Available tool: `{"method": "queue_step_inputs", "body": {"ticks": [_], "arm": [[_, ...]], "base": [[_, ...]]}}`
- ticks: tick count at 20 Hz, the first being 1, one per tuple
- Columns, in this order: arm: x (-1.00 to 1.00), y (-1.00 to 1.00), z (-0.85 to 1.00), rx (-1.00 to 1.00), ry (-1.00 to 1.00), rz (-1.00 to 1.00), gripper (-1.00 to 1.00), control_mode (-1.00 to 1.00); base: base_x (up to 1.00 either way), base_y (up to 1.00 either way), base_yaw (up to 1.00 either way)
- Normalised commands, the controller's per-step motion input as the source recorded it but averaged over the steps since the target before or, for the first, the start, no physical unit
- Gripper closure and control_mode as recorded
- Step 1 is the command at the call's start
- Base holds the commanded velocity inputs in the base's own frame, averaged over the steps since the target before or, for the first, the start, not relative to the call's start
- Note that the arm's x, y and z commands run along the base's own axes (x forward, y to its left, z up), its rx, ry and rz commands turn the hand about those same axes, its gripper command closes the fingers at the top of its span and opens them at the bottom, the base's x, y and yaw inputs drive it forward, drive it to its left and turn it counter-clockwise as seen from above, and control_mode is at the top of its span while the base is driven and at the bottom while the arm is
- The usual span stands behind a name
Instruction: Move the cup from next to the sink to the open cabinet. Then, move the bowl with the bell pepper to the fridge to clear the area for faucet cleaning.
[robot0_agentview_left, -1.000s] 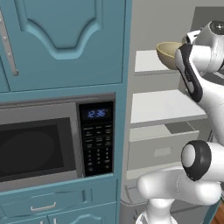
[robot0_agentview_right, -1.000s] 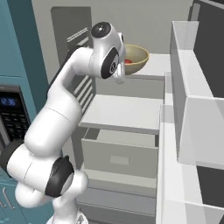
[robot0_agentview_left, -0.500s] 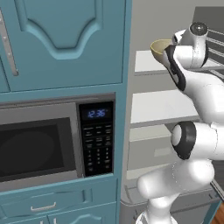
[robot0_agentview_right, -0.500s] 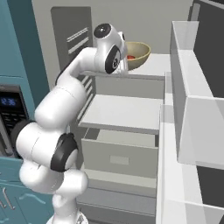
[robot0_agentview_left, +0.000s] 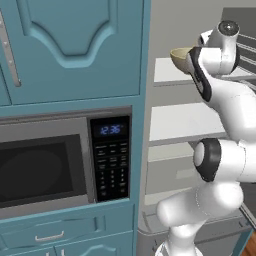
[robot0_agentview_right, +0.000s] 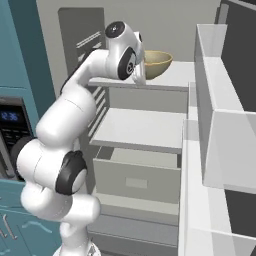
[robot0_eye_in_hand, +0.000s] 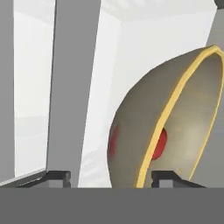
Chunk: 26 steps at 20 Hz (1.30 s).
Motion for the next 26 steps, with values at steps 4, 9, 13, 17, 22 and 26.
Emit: {"method": "queue_step_inputs", "body": {"ticks": [4,9,13,17,22,26], "arm": [[-1.00,0.39,0.02,-0.05,-0.26,0.00,-1.00,-1.00],[-1.00,0.52,-0.07,-0.03,-0.19,0.00,-1.00,-1.00],[-1.00,0.48,-0.27,0.00,0.00,0.00,-1.00,-1.00],[-1.00,0.22,-0.35,0.00,0.07,0.00,-1.00,-1.00],[-1.00,0.06,-0.23,0.01,0.07,0.00,-1.00,-1.00],[-0.25,0.07,-0.09,0.02,0.05,0.02,-1.00,1.00]], "base": [[0.00,0.00,0.00],[0.00,0.00,0.00],[0.00,0.00,0.00],[0.00,0.00,0.00],[0.00,0.00,0.00],[-0.75,0.25,0.30]]}}
